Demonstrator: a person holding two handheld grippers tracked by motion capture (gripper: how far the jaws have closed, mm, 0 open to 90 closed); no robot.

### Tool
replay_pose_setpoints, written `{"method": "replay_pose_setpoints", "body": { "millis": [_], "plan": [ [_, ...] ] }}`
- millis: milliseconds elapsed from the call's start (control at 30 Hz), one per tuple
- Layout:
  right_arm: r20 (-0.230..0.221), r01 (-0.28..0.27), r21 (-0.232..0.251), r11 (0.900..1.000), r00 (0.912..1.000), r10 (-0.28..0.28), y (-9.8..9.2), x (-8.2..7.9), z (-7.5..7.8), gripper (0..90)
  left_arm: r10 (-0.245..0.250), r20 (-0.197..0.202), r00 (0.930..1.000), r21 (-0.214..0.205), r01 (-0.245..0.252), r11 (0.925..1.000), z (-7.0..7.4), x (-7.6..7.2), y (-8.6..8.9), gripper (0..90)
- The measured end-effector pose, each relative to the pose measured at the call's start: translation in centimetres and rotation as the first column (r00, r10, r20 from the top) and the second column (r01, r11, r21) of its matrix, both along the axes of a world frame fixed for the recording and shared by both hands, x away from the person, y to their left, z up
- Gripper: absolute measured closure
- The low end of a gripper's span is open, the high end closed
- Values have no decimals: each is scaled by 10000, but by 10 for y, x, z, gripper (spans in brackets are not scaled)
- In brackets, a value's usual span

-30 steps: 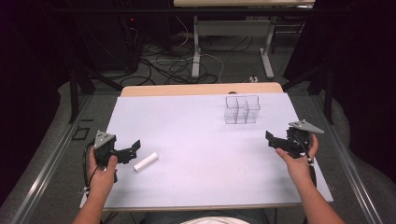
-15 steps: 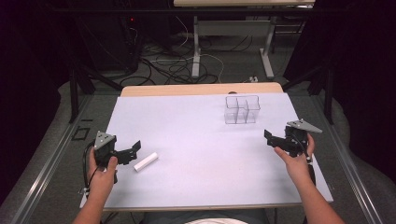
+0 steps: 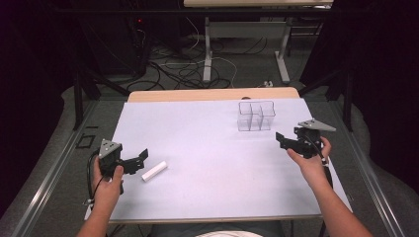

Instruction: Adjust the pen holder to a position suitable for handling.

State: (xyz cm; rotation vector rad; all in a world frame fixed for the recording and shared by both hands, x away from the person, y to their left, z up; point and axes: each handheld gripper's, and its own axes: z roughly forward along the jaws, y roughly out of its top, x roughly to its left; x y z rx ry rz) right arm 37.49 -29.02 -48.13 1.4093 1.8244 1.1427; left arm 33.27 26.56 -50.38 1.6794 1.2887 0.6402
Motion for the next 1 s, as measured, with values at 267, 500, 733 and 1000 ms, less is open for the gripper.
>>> {"method": "replay_pose_setpoints", "body": {
  "millis": [267,500,733,1000],
  "plan": [
    [-656,-352,138,9993,9972,360,6,16,13,338,-25,-41,10000,13,25,10000,0,0,0,6],
    [-1024,-591,-356,9976,9932,552,13,40,31,382,28,-51,10000,-31,-28,10000,0,0,0,6],
    [-1310,-169,-534,9984,9913,98,14,62,45,397,27,-54,10000,0,-27,10000,-1,-1,0,6],
    [-1809,152,-664,9977,9831,-270,17,86,53,407,22,-92,10000,-20,-23,10000,-1,0,1,6]
  ]
}}
